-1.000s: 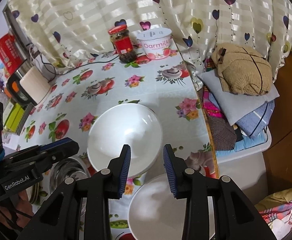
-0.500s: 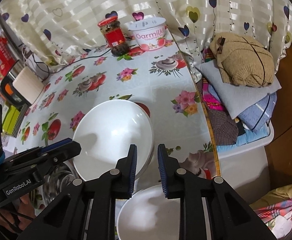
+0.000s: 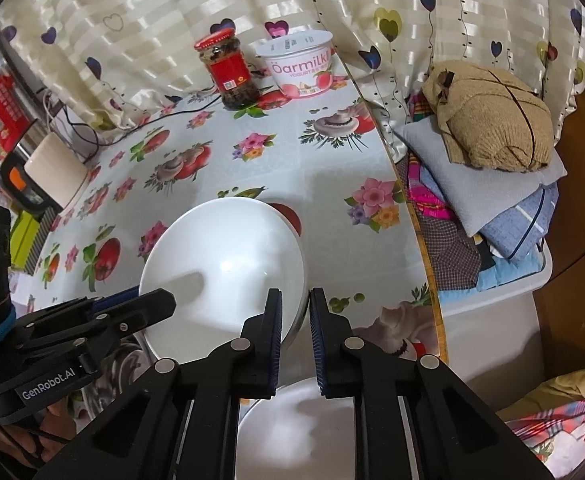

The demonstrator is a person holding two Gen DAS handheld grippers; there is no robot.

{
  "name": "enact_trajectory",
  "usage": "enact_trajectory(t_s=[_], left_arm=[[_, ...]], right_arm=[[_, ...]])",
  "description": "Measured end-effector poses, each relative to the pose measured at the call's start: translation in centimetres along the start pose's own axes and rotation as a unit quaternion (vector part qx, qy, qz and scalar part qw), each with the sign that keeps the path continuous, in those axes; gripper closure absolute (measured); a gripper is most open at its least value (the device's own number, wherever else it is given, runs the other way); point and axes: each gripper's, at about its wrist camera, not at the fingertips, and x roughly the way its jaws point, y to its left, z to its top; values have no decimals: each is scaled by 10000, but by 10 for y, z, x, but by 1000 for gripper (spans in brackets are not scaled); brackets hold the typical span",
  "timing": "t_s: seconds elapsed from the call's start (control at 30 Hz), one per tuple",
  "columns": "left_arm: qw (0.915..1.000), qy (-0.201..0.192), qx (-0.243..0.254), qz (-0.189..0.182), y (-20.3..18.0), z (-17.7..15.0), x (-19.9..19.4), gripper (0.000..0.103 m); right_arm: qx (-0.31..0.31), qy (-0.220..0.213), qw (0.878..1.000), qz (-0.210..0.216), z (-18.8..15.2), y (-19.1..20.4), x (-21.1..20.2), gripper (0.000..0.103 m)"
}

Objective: Organize plates and bowls
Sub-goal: 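Carry the white bowl over the steel bowl and lower it inside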

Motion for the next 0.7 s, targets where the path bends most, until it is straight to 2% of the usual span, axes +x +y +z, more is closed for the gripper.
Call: enact_trajectory(t_s=[0.37, 0.7], left_arm=[[10000, -87, 13, 35, 0, 1, -10, 81], [9996, -273, 0, 62, 0, 0, -35, 81]], right_arm=[[-22, -60, 10000, 18, 4, 5, -5, 89], [-127, -246, 9996, 48, 6, 17, -23, 89]])
